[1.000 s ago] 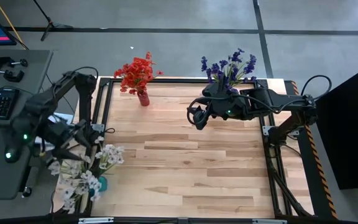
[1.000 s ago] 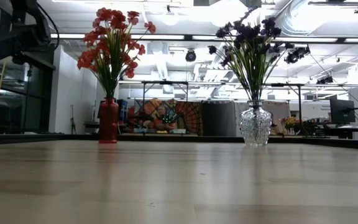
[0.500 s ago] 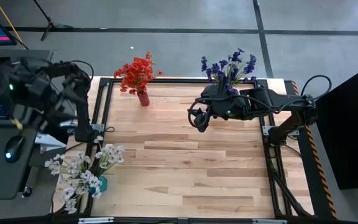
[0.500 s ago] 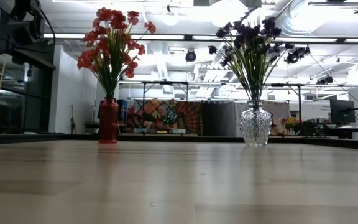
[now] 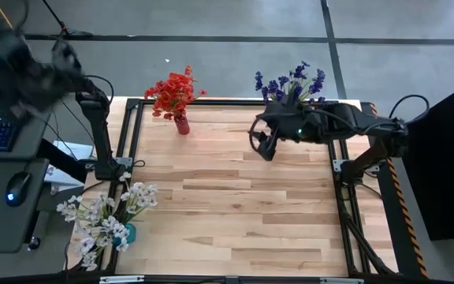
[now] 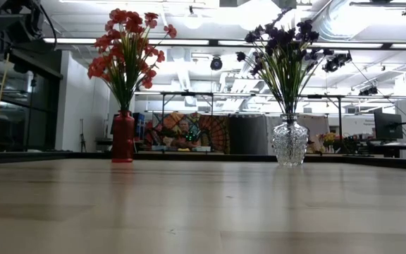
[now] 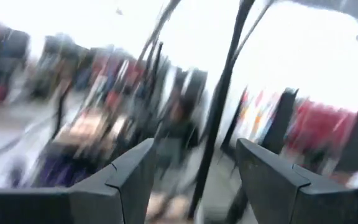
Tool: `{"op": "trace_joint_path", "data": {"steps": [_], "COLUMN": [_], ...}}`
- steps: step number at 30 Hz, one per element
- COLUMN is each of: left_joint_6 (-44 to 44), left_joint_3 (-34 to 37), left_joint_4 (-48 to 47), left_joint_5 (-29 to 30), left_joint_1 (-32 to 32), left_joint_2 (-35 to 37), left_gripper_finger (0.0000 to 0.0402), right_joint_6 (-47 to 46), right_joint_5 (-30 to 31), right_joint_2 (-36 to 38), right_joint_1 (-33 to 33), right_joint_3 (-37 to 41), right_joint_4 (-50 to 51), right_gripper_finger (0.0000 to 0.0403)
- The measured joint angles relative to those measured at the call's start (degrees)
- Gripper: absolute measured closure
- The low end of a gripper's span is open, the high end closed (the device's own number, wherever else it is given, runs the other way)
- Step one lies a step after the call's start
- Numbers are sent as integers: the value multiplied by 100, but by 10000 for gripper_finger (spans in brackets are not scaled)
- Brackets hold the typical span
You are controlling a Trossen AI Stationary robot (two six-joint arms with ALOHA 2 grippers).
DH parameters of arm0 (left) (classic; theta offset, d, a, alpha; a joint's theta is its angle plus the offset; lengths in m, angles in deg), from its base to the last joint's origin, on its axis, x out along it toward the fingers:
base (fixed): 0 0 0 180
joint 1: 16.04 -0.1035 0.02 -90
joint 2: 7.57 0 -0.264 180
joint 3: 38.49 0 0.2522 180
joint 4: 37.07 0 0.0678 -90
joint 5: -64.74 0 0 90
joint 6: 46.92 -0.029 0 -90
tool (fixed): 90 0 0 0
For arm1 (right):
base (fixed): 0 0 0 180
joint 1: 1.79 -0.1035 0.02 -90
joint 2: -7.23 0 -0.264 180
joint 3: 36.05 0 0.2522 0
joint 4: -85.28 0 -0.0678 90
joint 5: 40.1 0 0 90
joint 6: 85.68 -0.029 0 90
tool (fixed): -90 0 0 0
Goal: Sort flowers into vase by color
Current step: Return to Home Position
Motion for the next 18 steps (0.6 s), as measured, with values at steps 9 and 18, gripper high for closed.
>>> {"op": "trace_joint_path", "data": {"steps": [9, 18], "left_joint_6": [-1872, -3083], "left_joint_3": [-347, -2189], "left_joint_4": [1576, 1001], "left_joint_5": [-1661, -1970], "left_joint_1": [132, 503], "left_joint_2": [-315, -1744], "left_gripper_finger": [195, 195], "right_joint_6": [865, 972], "right_joint_5": [-1249, -1591], "right_joint_2": [167, 167], "right_joint_1": [467, 844], "right_joint_3": [0, 0], "right_joint_4": [-170, -967], "right_gripper_finger": [160, 160]}}
